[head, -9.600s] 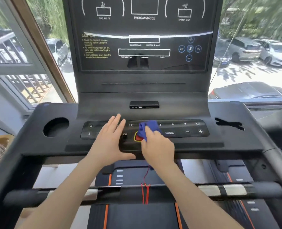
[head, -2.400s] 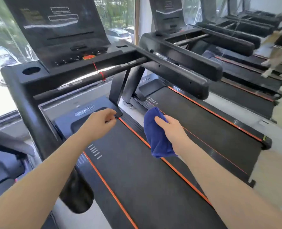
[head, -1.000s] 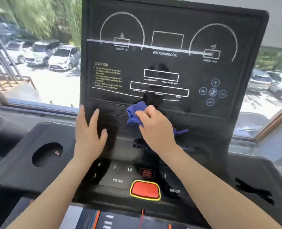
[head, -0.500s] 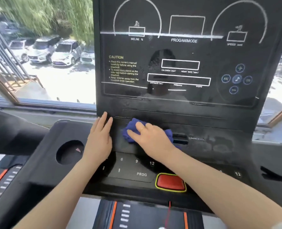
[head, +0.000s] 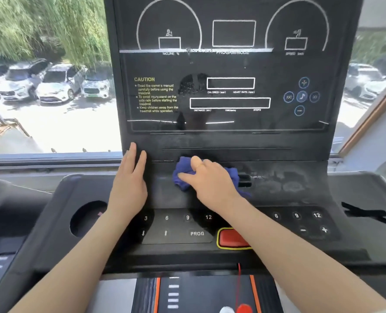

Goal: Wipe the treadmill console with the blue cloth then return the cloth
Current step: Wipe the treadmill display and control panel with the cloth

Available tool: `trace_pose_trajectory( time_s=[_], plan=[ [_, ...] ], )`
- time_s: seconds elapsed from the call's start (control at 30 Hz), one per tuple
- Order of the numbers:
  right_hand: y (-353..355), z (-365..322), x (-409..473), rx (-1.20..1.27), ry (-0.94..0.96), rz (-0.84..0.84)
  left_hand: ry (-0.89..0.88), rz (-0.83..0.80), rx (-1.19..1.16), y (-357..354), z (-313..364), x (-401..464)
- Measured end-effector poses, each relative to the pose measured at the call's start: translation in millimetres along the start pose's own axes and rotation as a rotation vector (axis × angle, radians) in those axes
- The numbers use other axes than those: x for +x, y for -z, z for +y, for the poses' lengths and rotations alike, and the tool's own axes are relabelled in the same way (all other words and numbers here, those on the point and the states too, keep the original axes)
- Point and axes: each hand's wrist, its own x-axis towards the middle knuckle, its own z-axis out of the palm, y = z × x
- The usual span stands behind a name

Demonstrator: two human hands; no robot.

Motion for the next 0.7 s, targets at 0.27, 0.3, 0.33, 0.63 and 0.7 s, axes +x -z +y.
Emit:
trace_pose_trajectory(
  time_s=[0.27,0.3,0.33,0.63,0.7],
  plan=[
    [-39,-45,22,0.326,0.087,0.097,-0.141,-0.061,0.087,7,-25,1],
    [-42,-50,26,0.347,0.125,0.079,-0.152,-0.074,0.102,8,-26,2],
    [-44,-49,26,0.339,0.162,0.07,-0.155,-0.081,0.108,9,-27,2],
    [-44,-26,6,0.256,0.077,0.151,-0.16,-0.044,0.016,13,-31,1],
    [-46,-40,19,0.237,0.173,0.156,-0.166,-0.011,-0.034,17,-30,3]
  ],
)
